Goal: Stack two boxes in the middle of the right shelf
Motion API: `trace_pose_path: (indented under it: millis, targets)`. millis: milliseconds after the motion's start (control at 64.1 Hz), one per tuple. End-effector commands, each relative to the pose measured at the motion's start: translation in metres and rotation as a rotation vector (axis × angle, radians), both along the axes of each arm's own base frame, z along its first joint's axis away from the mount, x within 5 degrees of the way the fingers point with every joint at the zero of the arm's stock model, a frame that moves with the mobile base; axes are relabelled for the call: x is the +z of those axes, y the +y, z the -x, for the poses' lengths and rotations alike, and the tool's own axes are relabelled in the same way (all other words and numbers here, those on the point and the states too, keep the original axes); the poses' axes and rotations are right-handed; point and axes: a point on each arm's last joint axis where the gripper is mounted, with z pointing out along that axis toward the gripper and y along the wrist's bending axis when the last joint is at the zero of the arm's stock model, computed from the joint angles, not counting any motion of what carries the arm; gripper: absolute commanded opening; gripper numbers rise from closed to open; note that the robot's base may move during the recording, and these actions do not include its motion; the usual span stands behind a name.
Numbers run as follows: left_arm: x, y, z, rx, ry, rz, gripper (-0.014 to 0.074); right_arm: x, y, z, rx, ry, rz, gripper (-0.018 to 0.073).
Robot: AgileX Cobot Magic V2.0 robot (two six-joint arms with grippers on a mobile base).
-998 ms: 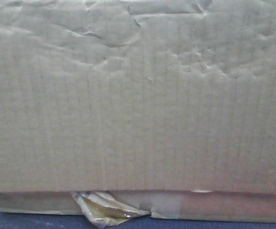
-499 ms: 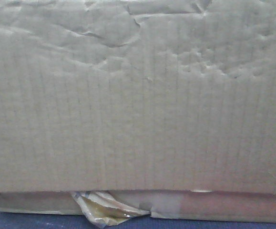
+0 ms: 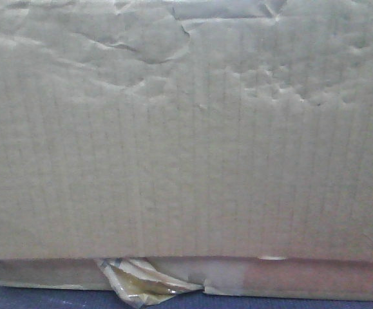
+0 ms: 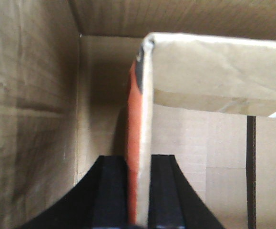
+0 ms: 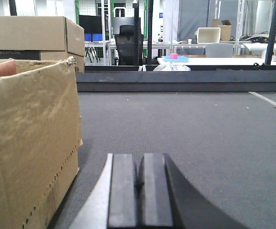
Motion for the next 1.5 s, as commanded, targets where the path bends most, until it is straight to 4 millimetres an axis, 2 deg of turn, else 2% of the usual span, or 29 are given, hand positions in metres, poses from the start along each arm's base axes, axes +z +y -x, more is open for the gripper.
trace_pose_path:
  millis: [0, 94, 234, 328, 406, 530, 624, 702, 842, 967, 1061, 1311, 1482]
  targets:
    - [0.006, -0.001, 0.003, 0.001, -0.023, 0.029, -0.0019, 0.002, 0.000, 0.001, -0.005, -0.024, 0.008, -0.0162]
    - [0.007, -0.001, 0.003, 0.000, -0.025, 0.030, 0.0143, 0.002, 0.000, 0.001, -0.005, -0.024, 0.008, -0.0162]
    - [0.008, -0.002, 0.002, -0.003, -0.039, 0.040, 0.0251, 0.002, 0.000, 0.001, -0.005, -0.024, 0.008, -0.0162]
    - [0.016, -0.003, 0.001, -0.015, -0.058, 0.049, 0.0278, 0.002, 0.000, 0.001, -0.005, -0.024, 0.008, -0.0162]
    - [0.030, -0.002, 0.002, -0.043, -0.099, 0.061, 0.0281, 0.002, 0.000, 0.001, -0.005, -0.024, 0.008, -0.0162]
    - [0.063, 0.003, 0.008, -0.099, -0.189, 0.075, 0.0281, 0.002, 0.000, 0.001, -0.005, -0.024, 0.008, -0.0162]
    - [0.087, 0.018, 0.016, -0.115, -0.228, 0.016, 0.0281, 0.002, 0.000, 0.001, -0.005, -0.024, 0.008, -0.0162]
    - [0.103, 0.032, 0.013, -0.074, -0.297, -0.008, 0.0281, 0.002, 0.000, 0.001, -0.005, -0.024, 0.008, -0.0162]
    - [0.112, 0.053, 0.011, -0.024, -0.302, 0.030, 0.0327, 0.002, 0.000, 0.001, -0.005, -0.024, 0.008, -0.0162]
    - [0.107, 0.057, 0.009, -0.039, -0.268, 0.053, 0.0407, 0.002, 0.000, 0.001, -0.005, -0.024, 0.008, -0.0162]
    - [0.095, 0.056, 0.007, -0.040, -0.233, 0.030, 0.0423, 0.002, 0.000, 0.001, -0.005, -0.024, 0.008, -0.0162]
    - [0.038, 0.055, 0.005, -0.047, -0.051, -0.055, 0.0423, 0.002, 0.000, 0.001, -0.005, -0.024, 0.008, -0.0162]
    - [0.012, 0.060, 0.005, -0.034, 0.046, -0.059, 0.0420, 0.002, 0.000, 0.001, -0.005, -0.024, 0.008, -0.0162]
